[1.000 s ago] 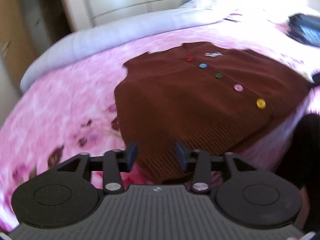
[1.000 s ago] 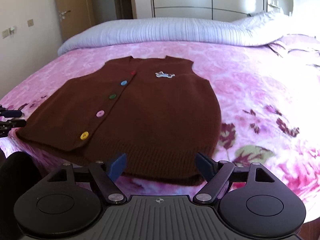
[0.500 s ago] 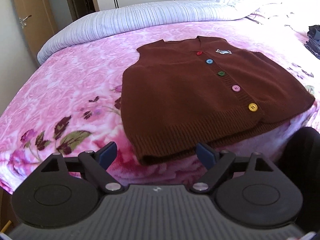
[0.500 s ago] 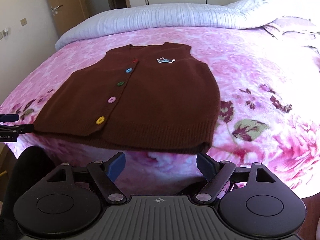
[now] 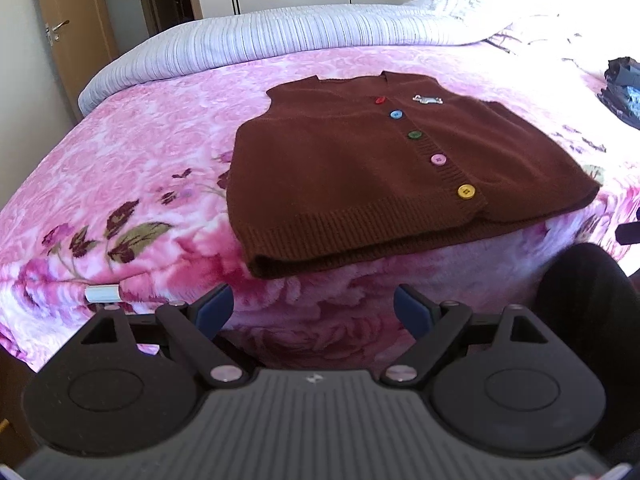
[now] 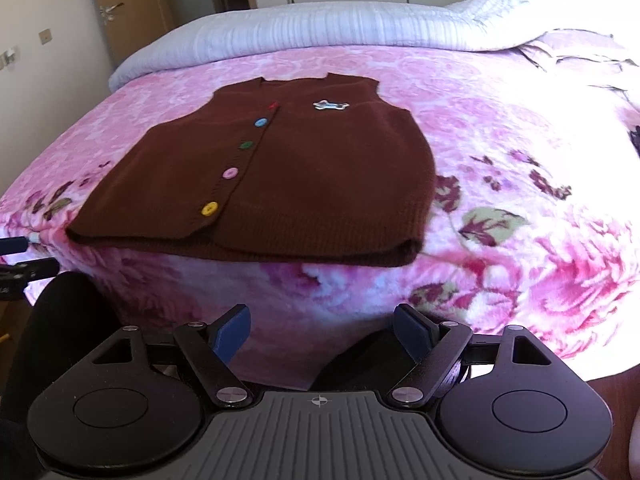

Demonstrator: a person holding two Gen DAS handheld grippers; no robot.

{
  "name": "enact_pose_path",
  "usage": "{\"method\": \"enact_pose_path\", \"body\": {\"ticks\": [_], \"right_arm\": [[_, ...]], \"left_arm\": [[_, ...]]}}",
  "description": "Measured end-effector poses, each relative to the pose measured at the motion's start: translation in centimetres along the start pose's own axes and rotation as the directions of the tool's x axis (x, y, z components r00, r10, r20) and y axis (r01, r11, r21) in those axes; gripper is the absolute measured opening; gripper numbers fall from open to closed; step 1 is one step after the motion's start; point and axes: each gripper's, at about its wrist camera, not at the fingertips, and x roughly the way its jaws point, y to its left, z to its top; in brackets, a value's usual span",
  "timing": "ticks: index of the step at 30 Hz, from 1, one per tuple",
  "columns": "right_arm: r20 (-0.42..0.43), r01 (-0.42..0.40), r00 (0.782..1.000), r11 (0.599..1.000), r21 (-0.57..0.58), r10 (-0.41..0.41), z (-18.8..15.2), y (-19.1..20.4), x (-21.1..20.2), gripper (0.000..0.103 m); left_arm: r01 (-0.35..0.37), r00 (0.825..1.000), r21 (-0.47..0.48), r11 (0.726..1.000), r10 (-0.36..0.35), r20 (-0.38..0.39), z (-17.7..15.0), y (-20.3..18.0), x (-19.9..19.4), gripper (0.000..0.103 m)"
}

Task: Fold clothes
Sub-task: 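Open both grippers and pull them back from the flattened vest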

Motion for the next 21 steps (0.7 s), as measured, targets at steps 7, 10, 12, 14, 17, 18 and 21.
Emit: {"method": "enact_pose_path", "body": {"ticks": [7,10,12,14,17,18,21], "right_arm": [[-0.006,0.010,1.000,1.000,-0.014,-0.010,0.4,-0.4,0.1,0.082],[-0.009,0.007,1.000,1.000,-0.019,-0.007,0.5,-0.5,0.4,0.082],[-0.010,0.002,1.000,1.000,-0.021,-0.002,0.6,-0.4,0.5,0.082],[-0.011,-0.004,1.000,1.000,-0.025,0.004,0.7,-0.3,0.7,0.082],[-0.017,-0.012,1.000,0.999,-0.031,0.011,0.9,-0.2,1.0,0.082],[-0.018,-0.014,1.000,0.999,-0.033,0.014,0.9,-0.2,1.1,0.082],[-0.022,-0.021,1.000,0.999,-0.040,0.020,1.2,0.0,1.5,0.082]], "left_arm": [[0.009,1.000,0.004,1.000,-0.009,0.004,0.8,-1.1,0.1,0.085],[0.009,1.000,0.006,1.000,-0.009,0.001,1.0,-1.4,0.2,0.085],[0.008,1.000,0.007,1.000,-0.008,-0.004,1.0,-1.4,0.4,0.085],[0.006,1.000,0.004,1.000,-0.006,-0.008,1.0,-1.4,0.5,0.085],[-0.005,1.000,-0.002,1.000,0.005,-0.012,1.1,-0.9,0.7,0.085],[-0.009,1.000,-0.004,1.000,0.009,-0.013,1.2,-0.7,0.8,0.085],[-0.026,1.000,-0.011,1.000,0.026,-0.009,1.3,0.0,0.9,0.085]]}}
